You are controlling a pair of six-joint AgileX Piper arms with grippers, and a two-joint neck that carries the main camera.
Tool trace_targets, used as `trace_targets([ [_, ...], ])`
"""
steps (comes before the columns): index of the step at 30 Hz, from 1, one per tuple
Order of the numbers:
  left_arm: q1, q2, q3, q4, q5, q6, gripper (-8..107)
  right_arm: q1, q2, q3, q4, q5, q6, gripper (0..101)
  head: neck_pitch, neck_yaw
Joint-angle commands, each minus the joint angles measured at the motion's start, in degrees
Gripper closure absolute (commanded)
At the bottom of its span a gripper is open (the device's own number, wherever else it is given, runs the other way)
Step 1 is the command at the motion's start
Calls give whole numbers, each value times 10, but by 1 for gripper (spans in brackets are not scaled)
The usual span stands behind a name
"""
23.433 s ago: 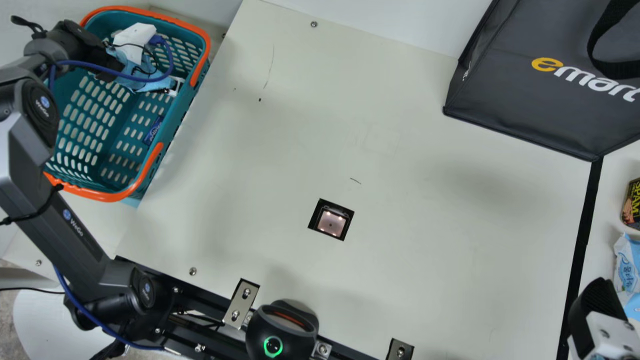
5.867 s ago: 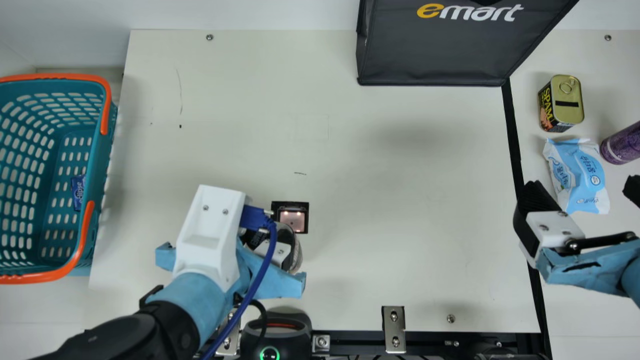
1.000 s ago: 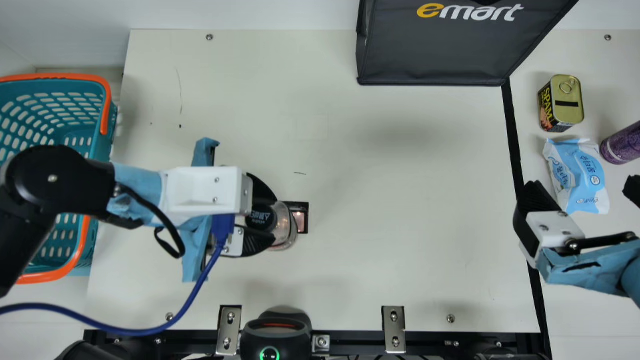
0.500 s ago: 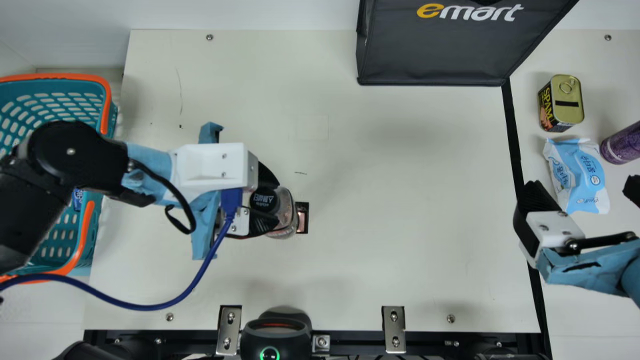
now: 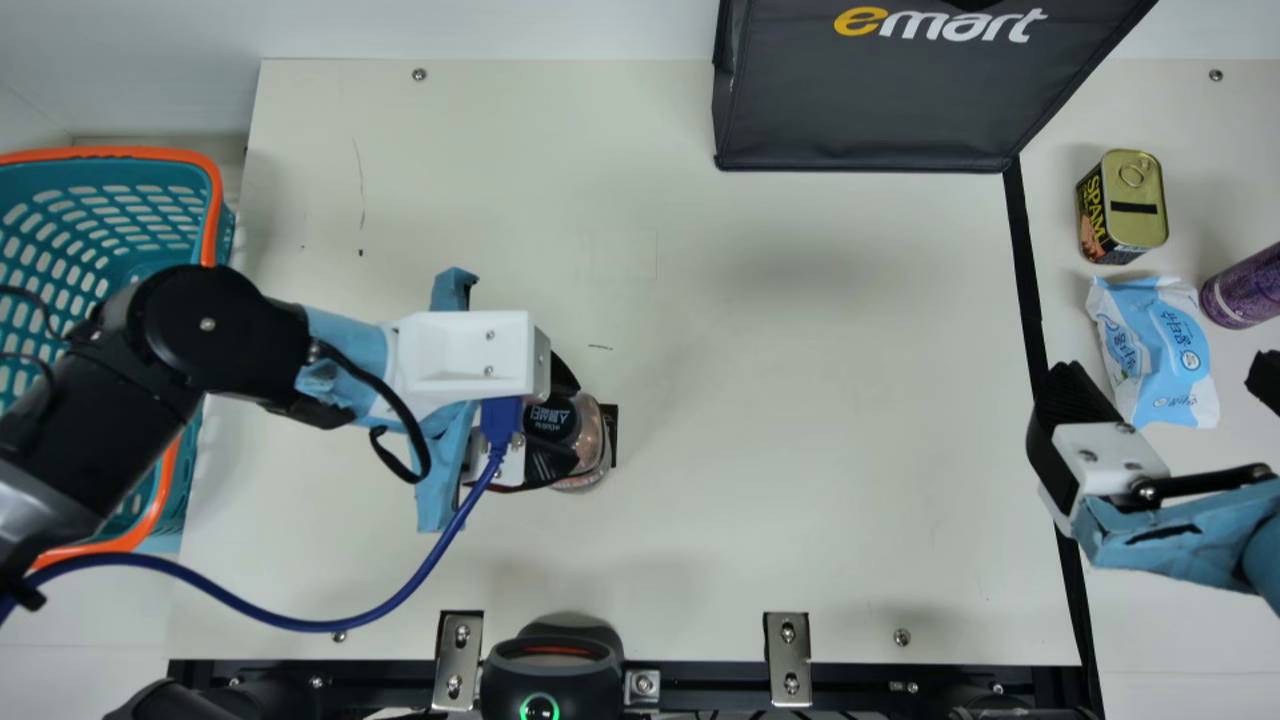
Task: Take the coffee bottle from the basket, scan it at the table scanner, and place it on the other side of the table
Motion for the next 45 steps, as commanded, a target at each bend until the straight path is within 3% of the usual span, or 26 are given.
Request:
trace_targets([
  [1, -2, 0, 2, 1, -3, -2, 84, 0, 0, 0, 0, 0, 0, 6, -17, 1],
  [16, -5, -2, 15, 5, -19, -5, 33, 0, 0, 0, 0, 0, 0, 6, -17, 1],
  [23, 1, -27, 7, 5, -29, -58, 10, 0, 0, 0, 0, 0, 0, 6, -17, 1],
  [32, 10, -88, 7, 30, -58, -223, 9, 0, 0, 0, 0, 0, 0, 6, -17, 1],
  [45, -23, -152, 13, 139, -100, -551, 9, 0, 0, 0, 0, 0, 0, 6, -17, 1],
])
